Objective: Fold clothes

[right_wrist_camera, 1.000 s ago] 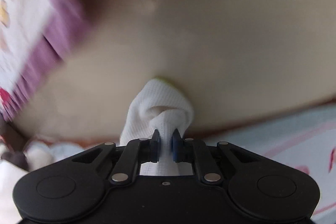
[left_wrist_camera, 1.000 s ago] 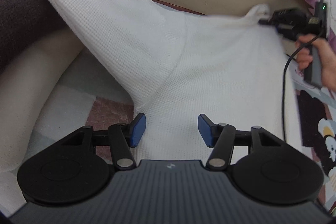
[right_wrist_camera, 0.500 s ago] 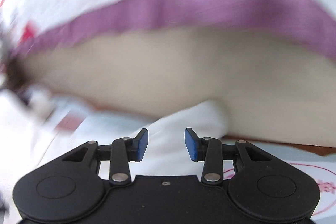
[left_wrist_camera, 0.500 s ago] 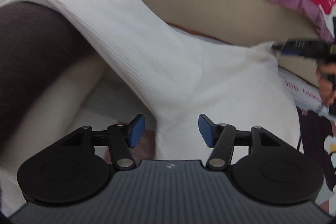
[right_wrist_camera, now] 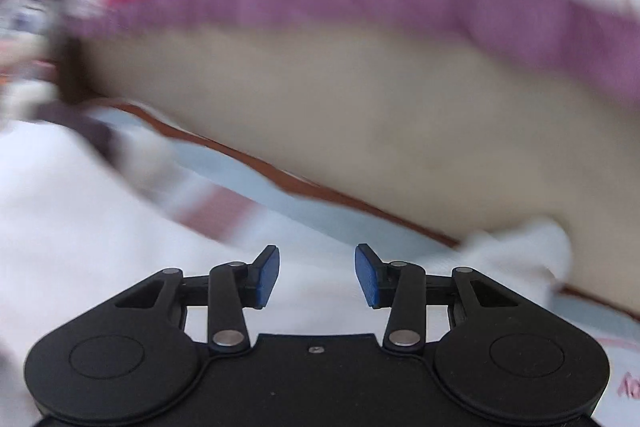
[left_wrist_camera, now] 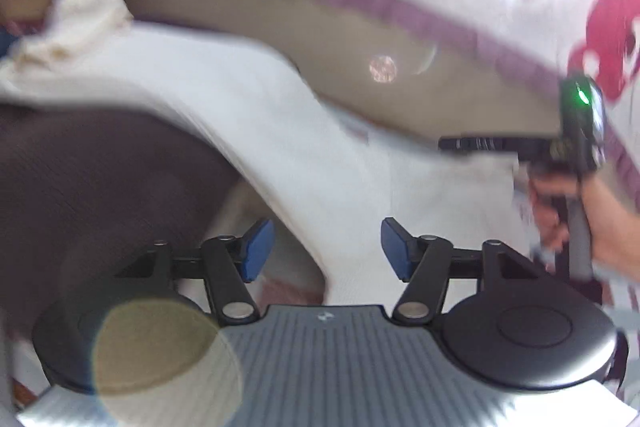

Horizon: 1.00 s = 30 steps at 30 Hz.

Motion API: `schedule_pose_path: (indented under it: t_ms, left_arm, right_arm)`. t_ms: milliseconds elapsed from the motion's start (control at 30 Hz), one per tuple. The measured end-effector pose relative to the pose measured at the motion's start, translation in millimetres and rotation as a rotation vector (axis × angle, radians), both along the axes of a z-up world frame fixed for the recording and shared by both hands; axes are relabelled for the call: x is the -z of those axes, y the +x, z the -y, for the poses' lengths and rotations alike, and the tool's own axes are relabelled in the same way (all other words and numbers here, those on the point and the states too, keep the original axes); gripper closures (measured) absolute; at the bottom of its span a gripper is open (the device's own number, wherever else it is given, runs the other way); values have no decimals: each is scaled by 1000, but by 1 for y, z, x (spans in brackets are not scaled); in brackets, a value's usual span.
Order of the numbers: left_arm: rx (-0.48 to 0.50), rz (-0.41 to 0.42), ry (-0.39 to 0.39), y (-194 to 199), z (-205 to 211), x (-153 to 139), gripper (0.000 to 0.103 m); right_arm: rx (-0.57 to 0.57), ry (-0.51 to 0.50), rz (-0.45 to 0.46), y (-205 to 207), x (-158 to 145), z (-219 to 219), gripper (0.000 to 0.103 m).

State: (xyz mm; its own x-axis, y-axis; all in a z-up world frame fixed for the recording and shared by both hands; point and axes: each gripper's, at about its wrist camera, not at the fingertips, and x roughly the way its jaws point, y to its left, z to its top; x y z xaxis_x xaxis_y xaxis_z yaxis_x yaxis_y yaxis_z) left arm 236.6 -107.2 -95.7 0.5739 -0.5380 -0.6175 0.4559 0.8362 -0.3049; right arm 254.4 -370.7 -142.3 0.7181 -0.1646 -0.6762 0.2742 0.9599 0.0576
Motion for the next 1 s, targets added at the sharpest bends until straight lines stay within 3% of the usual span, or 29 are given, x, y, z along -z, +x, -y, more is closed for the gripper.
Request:
schedule_pose_path:
  t_ms: [133,233,300,400,567,667,700,733,767,833,900,1000]
  left_arm:
    - [-166,21,-76,10,-49,-16,43]
    - [-281,23,-160,15,-102,-18,43]
    - [-366,11,-186,20,-133,-17,43]
    - [-469,-28,-240,27,-173,-12,43]
    - [-511,-101,-371,33,-200,1,43]
    - [-520,-103,-340,35,-196,4,43]
    - [-528,-98,-327,35,-194,4,43]
    - [-534,-99,-316,36,-192,5,43]
    - [-538,-99,-307,37,-191,5,43]
    - [-536,-102,-315,35,-192,5,43]
    - [-528,-98,-335,33,-194,3,43]
    - [-502,-68,-405,28,-188,-1,43]
  right_arm:
    - [-255,32,73,16,-50,-70,56]
    - [-422,164,66,41,-79,-116,55]
    - [-524,198,39,66,-84,-153,48]
    - [-654,76,2,90,-83,-209,47]
    - [-799,-164,-43,107,-63,-276,47]
    - [-791,-280,-46,112,-52,-291,49]
    - [-786,-321,-45,115,-50,-297,57]
    - [-777,-345,-38,118,-50,-300,67]
    - [-767,-341,-34,123,-48,-300,98]
    - [-697,-267,5,125,-54,-288,97]
    - [-606,-124,110,111,-73,-261,97]
    - [-439,96,247,64,-108,-211,97]
